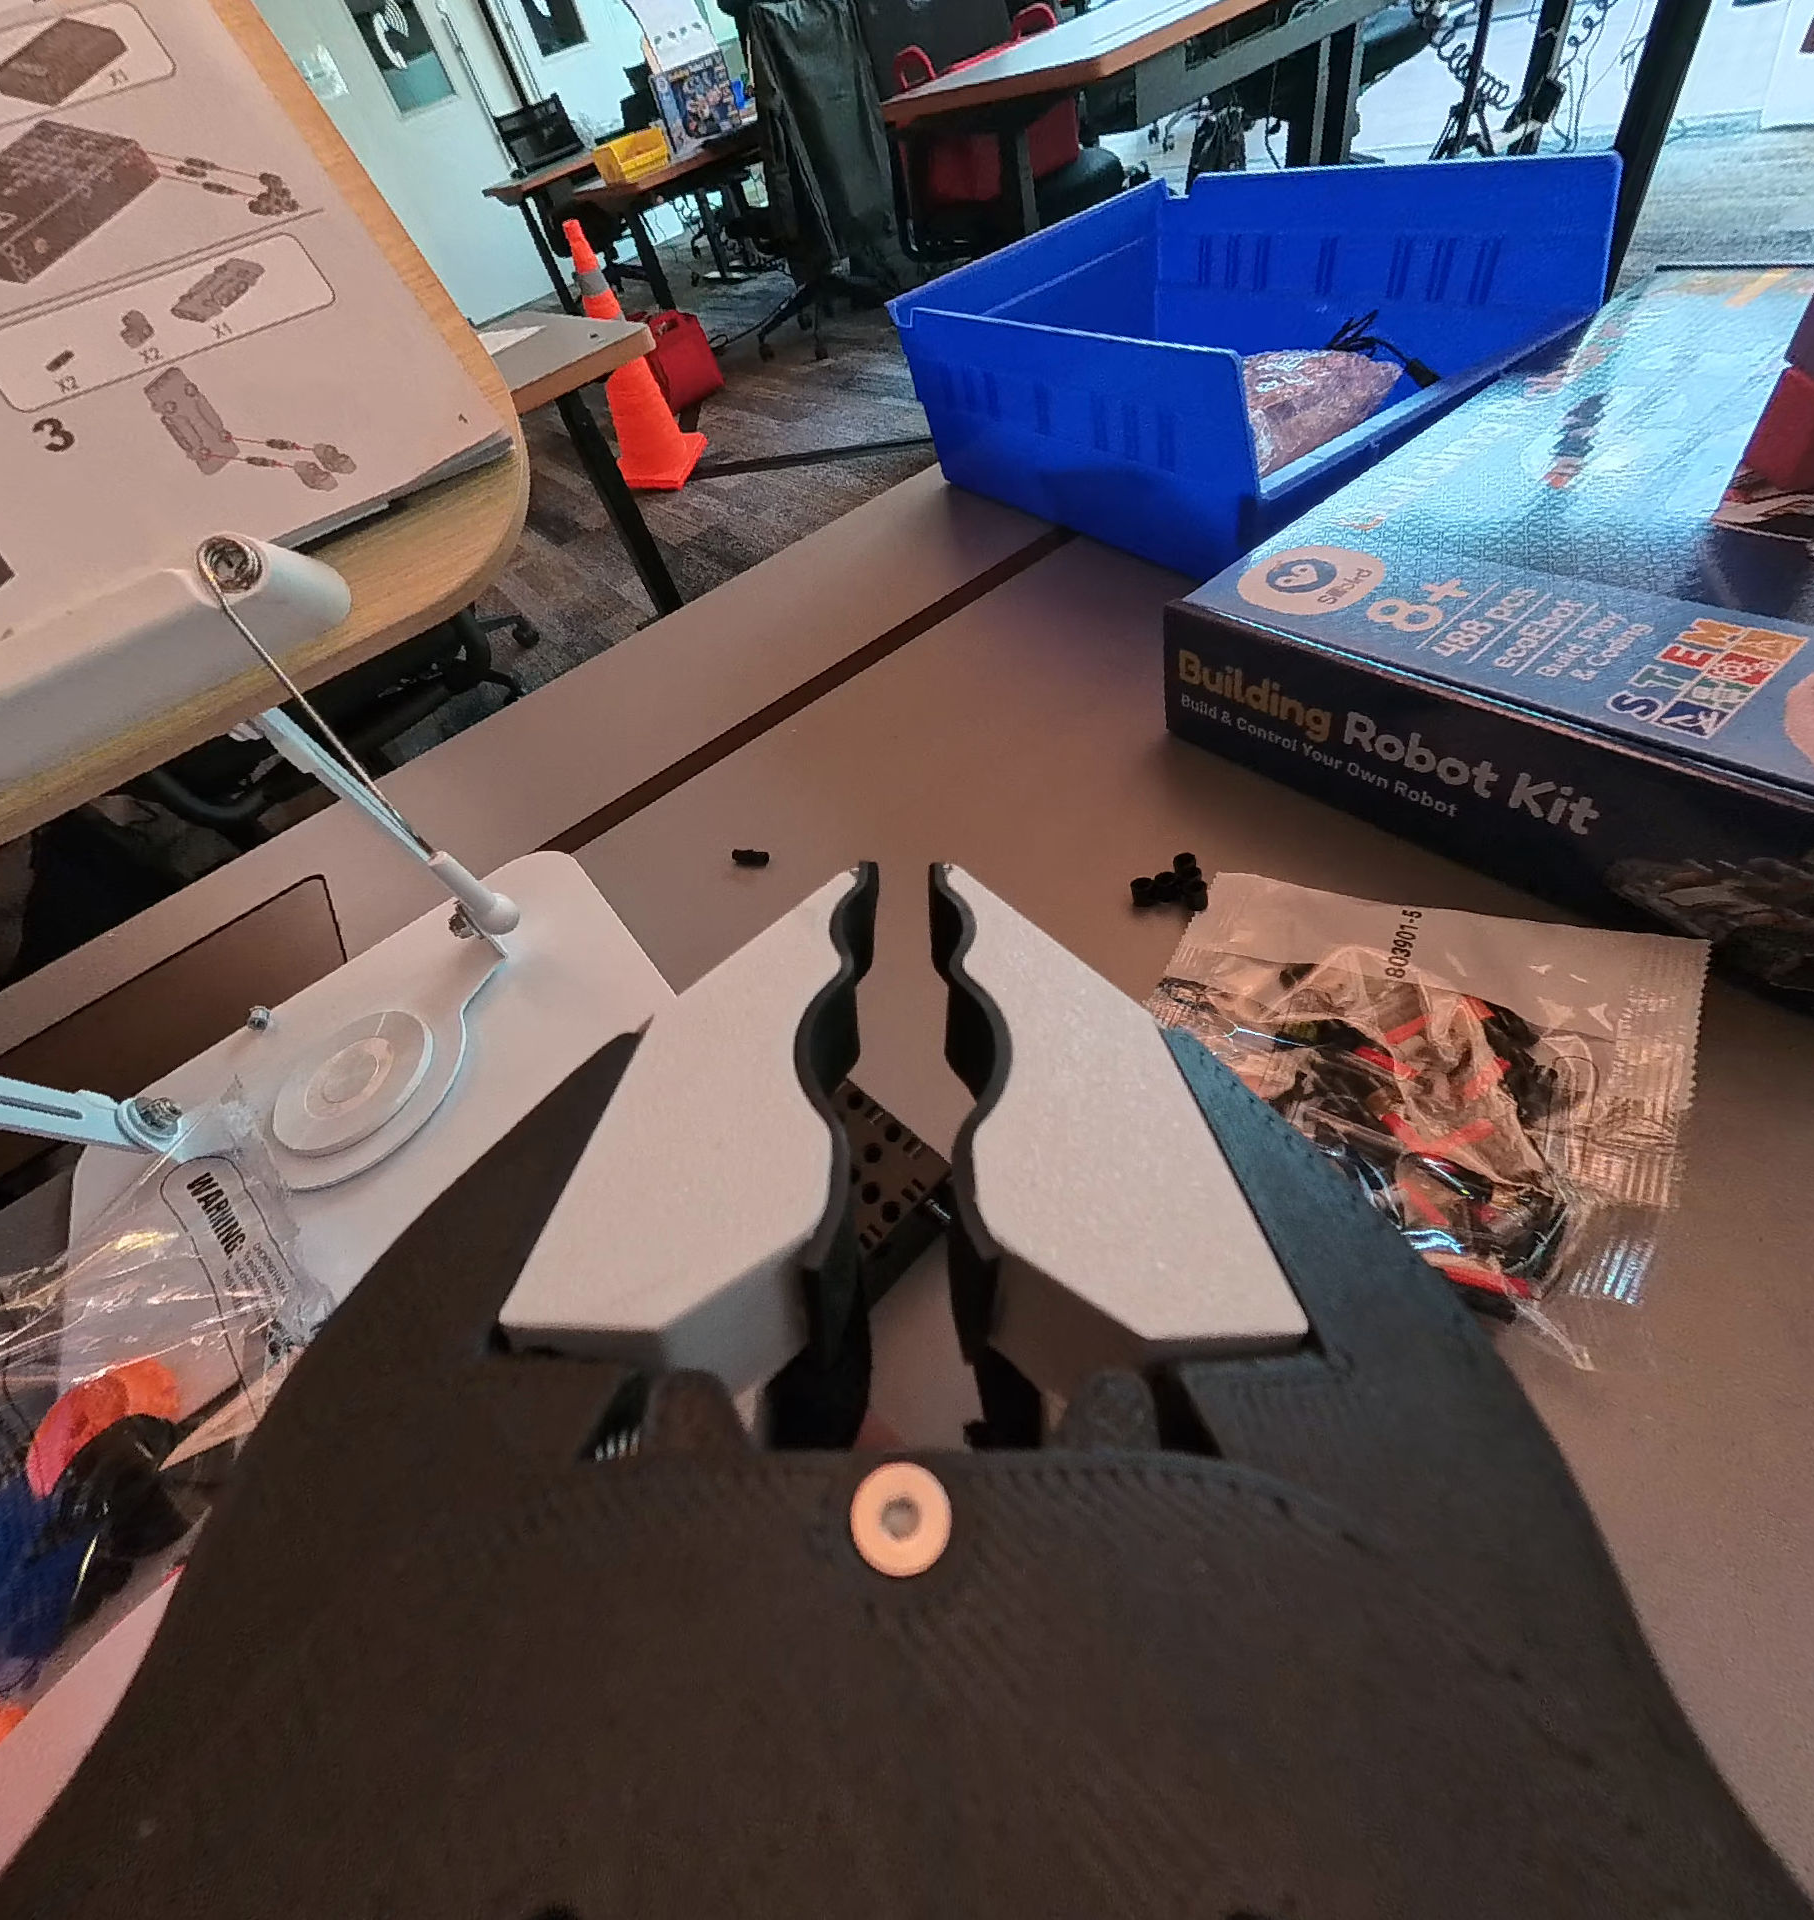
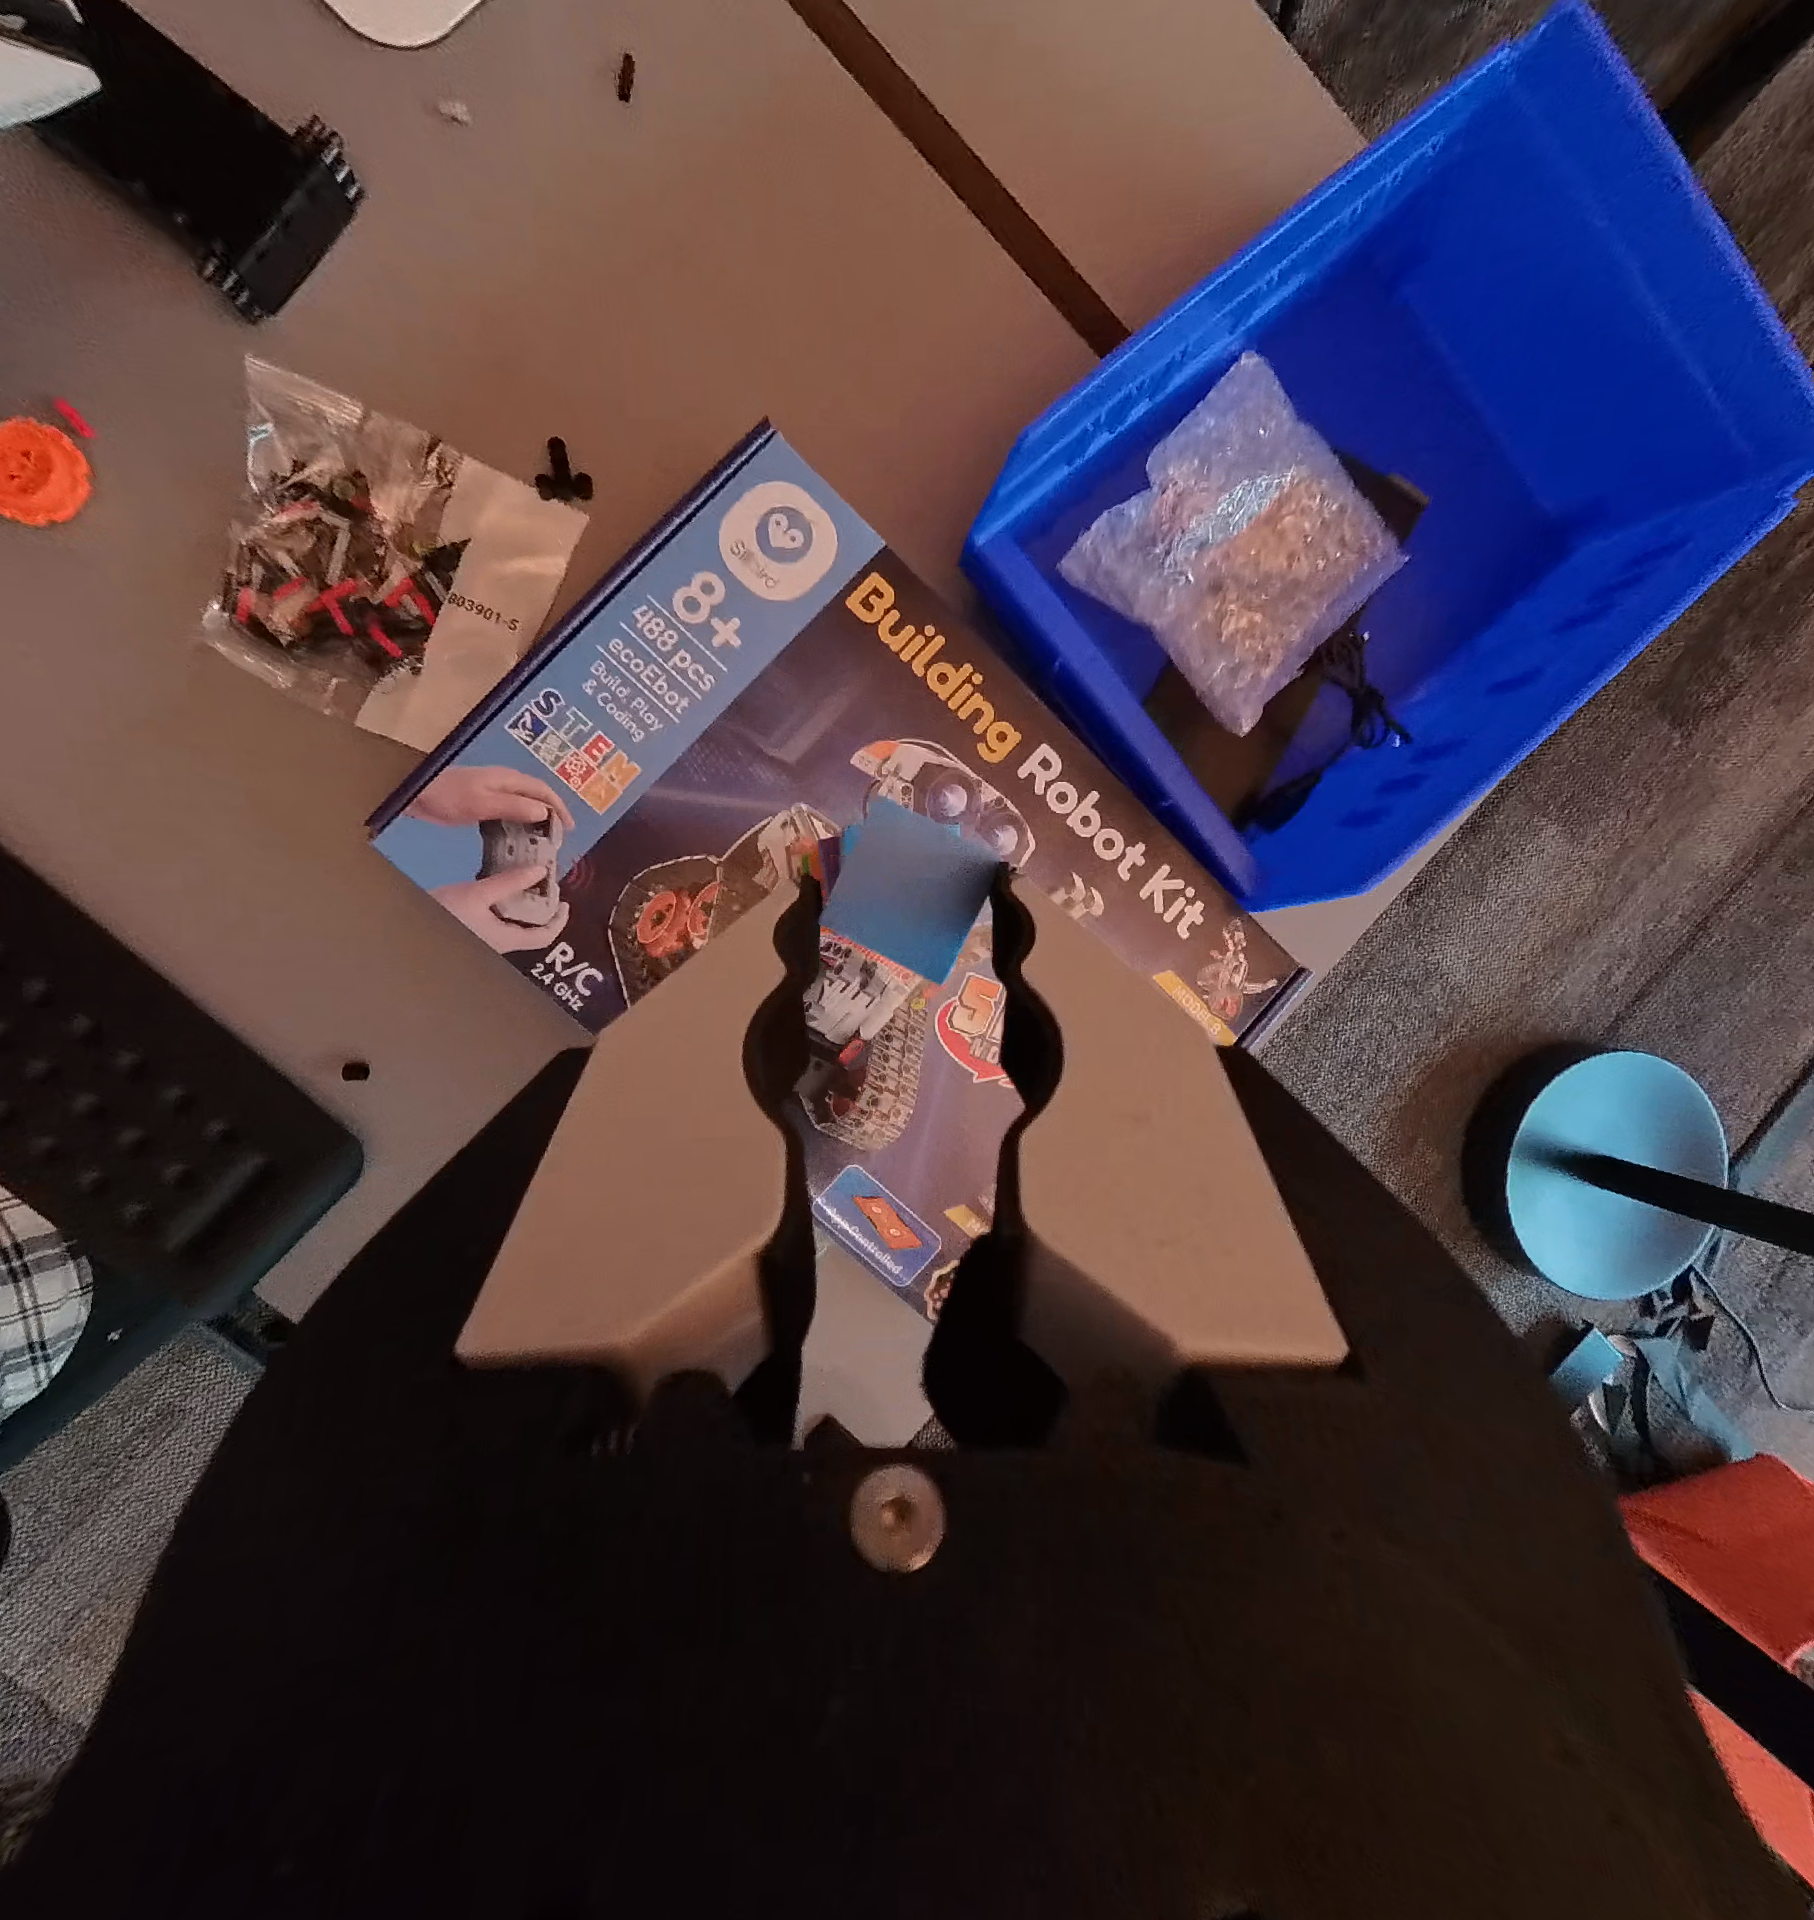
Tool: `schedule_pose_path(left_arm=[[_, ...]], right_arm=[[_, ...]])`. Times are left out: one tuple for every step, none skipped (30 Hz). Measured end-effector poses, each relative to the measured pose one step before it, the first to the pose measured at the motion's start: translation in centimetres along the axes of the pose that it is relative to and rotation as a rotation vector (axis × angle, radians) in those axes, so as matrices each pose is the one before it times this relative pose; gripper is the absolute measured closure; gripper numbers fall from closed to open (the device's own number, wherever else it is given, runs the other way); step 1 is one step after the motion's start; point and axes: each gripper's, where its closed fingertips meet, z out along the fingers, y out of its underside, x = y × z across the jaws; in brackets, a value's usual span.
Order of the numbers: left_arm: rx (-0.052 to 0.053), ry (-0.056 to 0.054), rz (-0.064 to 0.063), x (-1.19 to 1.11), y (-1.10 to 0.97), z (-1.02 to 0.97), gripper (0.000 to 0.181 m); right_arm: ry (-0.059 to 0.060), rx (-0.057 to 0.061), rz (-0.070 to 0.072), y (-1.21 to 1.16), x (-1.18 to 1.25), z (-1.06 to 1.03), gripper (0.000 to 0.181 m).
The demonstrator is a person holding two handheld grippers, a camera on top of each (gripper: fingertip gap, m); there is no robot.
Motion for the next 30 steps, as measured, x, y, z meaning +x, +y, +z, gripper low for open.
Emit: schedule_pose_path(left_arm=[[-0.0005, 0.0016, 0.0016, 0.050, -0.006, 0.003, 0.173], [0.0000, 0.0012, 0.0020, 0.049, -0.021, -0.007, 0.173], [0.0005, 0.0003, 0.0018, 0.038, -0.028, -0.003, 0.173], [0.0003, 0.0006, 0.0014, 0.035, -0.023, -0.004, 0.173], [-0.0001, 0.0005, 0.0006, 0.013, -0.001, -0.002, 0.173], [-0.0005, 0.0005, -0.0001, 0.010, 0.014, 0.009, 0.173], [-0.0007, 0.0003, -0.0004, -0.001, 0.016, 0.017, 0.172], [-0.0007, 0.0004, -0.0003, 0.001, 0.018, 0.008, 0.172], [-0.0003, 0.0004, -0.0001, 0.019, 0.011, 0.000, 0.172], [-0.0008, 0.0002, 0.0005, 0.011, 0.015, 0.006, 0.172], [-0.0001, -0.0002, 0.0008, 0.011, -0.004, -0.002, 0.172], [0.0002, 0.0000, 0.0004, 0.009, 0.005, 0.003, 0.172], [-0.0003, -0.0001, 0.0002, 0.006, 0.001, -0.003, 0.172], [-0.0011, -0.0002, 0.0001, -0.008, 0.030, 0.018, 0.172], [-0.0003, -0.0001, -0.0003, -0.006, 0.016, 0.001, 0.172], [-0.0006, 0.0005, -0.0012, 0.001, 0.029, 0.013, 0.172], [-0.0005, 0.0003, -0.0006, -0.008, 0.015, 0.020, 0.172], [-0.0006, -0.0003, 0.0005, -0.005, 0.015, 0.008, 0.172], [0.0000, -0.0007, 0.0004, -0.012, 0.004, -0.010, 0.172], [0.0004, -0.0005, -0.0005, -0.016, -0.012, 0.000, 0.172], [0.0003, -0.0002, -0.0008, -0.029, -0.003, -0.008, 0.173], [-0.0002, 0.0001, -0.0010, -0.013, -0.002, -0.003, 0.172], [-0.0004, 0.0005, -0.0007, -0.007, 0.008, 0.008, 0.172], [-0.0009, 0.0005, 0.0003, 0.016, 0.017, 0.005, 0.172], [-0.0008, 0.0008, 0.0010, 0.039, 0.019, 0.008, 0.172], [-0.0014, 0.0011, 0.0004, 0.049, 0.034, 0.016, 0.172], [-0.0015, 0.0001, 0.0010, 0.033, 0.045, 0.018, 0.172], [-0.0013, -0.0008, 0.0009, -0.010, 0.040, 0.019, 0.172], [-0.0010, -0.0009, -0.0010, -0.028, 0.043, 0.023, 0.172], [-0.0008, -0.0002, -0.0026, -0.033, 0.059, 0.020, 0.172]], right_arm=[[-0.0028, -0.0025, 0.0021, 0.024, 0.099, 0.237, 0.150], [-0.0065, 0.0011, 0.0029, -0.033, 0.007, 0.177, 0.150], [-0.0039, -0.0017, 0.0017, 0.031, 0.016, 0.148, 0.150], [-0.0006, -0.0031, 0.0013, 0.051, 0.057, 0.136, 0.150], [-0.0036, -0.0005, 0.0010, 0.014, 0.001, 0.129, 0.150], [-0.0069, 0.0002, 0.0005, 0.005, -0.067, 0.106, 0.150], [-0.0041, -0.0018, 0.0005, 0.043, -0.030, 0.109, 0.150], [-0.0004, -0.0019, 0.0005, 0.040, 0.014, 0.098, 0.149], [-0.0019, -0.0010, -0.0002, 0.034, -0.024, 0.110, 0.149], [-0.0035, -0.0012, 0.0002, 0.060, -0.055, 0.105, 0.149], [-0.0012, 0.0003, 0.0010, 0.055, -0.032, 0.083, 0.148], [0.0008, 0.0023, 0.0002, 0.021, -0.003, 0.065, 0.146], [-0.0010, 0.0054, -0.0005, -0.014, -0.046, 0.032, 0.145], [-0.0005, 0.0100, 0.0000, -0.077, -0.026, -0.029, 0.144], [0.0055, 0.0154, 0.0016, -0.149, 0.070, -0.135, 0.144], [0.0086, 0.0177, 0.0041, -0.177, 0.126, -0.218, 0.143], [0.0090, 0.0170, 0.0047, -0.146, 0.112, -0.280, 0.141], [0.0142, 0.0197, 0.0027, -0.155, 0.129, -0.397, 0.139], [0.0201, 0.0275, 0.0007, -0.232, 0.119, -0.521, 0.139], [0.0207, 0.0334, 0.0012, -0.273, 0.042, -0.629, 0.139], [0.0194, 0.0358, 0.0008, -0.237, -0.064, -0.700, 0.139], [0.0197, 0.0364, 0.0003, -0.211, -0.090, -0.729, 0.139], [0.0220, 0.0366, 0.0027, -0.165, -0.060, -0.744, 0.139], [0.0221, 0.0363, 0.0070, -0.084, -0.009, -0.733, 0.140], [0.0200, 0.0369, 0.0115, -0.024, 0.030, -0.704, 0.142], [0.0183, 0.0394, 0.0139, 0.006, 0.081, -0.646, 0.142], [0.0160, 0.0392, 0.0158, 0.080, 0.152, -0.593, 0.143], [0.0167, 0.0371, 0.0202, 0.208, 0.303, -0.554, 0.143], [0.0206, 0.0373, 0.0289, 0.285, 0.544, -0.485, 0.145], [0.0161, 0.0352, 0.0373, 0.371, 0.608, -0.350, 0.149]])
